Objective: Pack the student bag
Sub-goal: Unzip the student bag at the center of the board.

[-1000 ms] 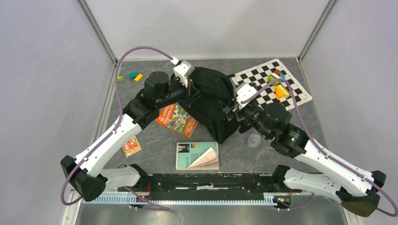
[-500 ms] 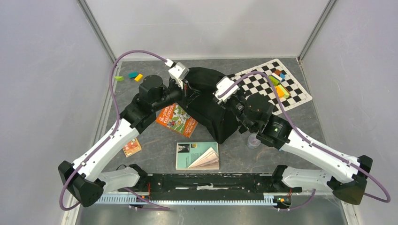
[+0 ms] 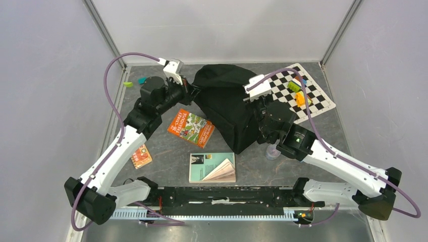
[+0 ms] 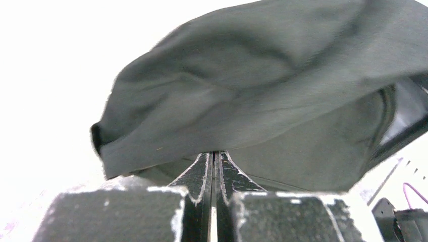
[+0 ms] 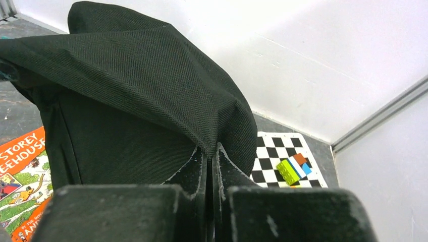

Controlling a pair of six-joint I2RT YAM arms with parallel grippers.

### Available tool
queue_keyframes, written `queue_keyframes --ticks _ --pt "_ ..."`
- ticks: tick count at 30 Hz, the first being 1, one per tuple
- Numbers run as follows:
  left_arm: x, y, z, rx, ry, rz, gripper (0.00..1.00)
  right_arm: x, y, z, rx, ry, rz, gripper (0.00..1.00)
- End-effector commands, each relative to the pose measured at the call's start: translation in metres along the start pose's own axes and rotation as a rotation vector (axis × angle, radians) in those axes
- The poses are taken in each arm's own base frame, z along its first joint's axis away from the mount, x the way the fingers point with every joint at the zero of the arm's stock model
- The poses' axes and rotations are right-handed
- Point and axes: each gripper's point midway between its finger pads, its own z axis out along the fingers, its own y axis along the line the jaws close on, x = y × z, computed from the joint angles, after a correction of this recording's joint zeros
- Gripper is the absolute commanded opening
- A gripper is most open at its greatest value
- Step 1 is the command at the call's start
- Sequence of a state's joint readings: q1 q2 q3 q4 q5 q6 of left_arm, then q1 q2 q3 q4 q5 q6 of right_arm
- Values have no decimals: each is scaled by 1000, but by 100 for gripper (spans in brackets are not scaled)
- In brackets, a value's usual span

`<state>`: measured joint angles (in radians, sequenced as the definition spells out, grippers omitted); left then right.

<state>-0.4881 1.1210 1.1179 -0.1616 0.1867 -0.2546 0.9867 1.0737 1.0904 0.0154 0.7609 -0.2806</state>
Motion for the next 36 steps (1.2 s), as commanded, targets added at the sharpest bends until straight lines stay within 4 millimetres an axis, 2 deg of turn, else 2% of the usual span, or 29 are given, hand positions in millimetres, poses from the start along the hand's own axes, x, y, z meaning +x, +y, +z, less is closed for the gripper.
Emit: queue_keyframes --ticks 1,4,7,9,13,14,16,17,19,22,25,30,36 --pt "-2 38 6 -126 -13 -92 2 -18 -40 -15 132 -19 121 0" --pt "2 62 6 -199 -8 -117 2 -11 -38 -19 111 0 122 0" --pt "9 77 9 -241 14 -131 2 -5 -31 -23 61 1 143 0" --pt "16 77 14 -227 38 -136 2 -2 -22 -25 8 0 153 0" --pt "19 58 23 -98 55 -118 2 0 -8 -27 -79 10 132 2" --pt "18 51 24 -60 57 -107 2 0 -8 -28 -85 15 126 6" --pt "16 42 23 -1 53 -80 2 -5 -8 -29 -103 2 117 30" --pt "15 38 22 23 49 -66 2 -10 -9 -31 -115 -10 115 44" --pt "14 32 21 54 46 -52 2 -23 -8 -33 -155 -44 93 64" --pt "14 24 21 98 44 -46 2 -51 -5 -37 -242 -106 24 88" --pt "15 18 22 114 48 -48 2 -78 -8 -39 -280 -139 -19 98" --pt "17 14 23 128 55 -60 2 -107 -6 -29 -295 -183 -102 98" --pt "15 12 22 131 49 -61 2 -125 22 -1 -352 -163 -194 98"
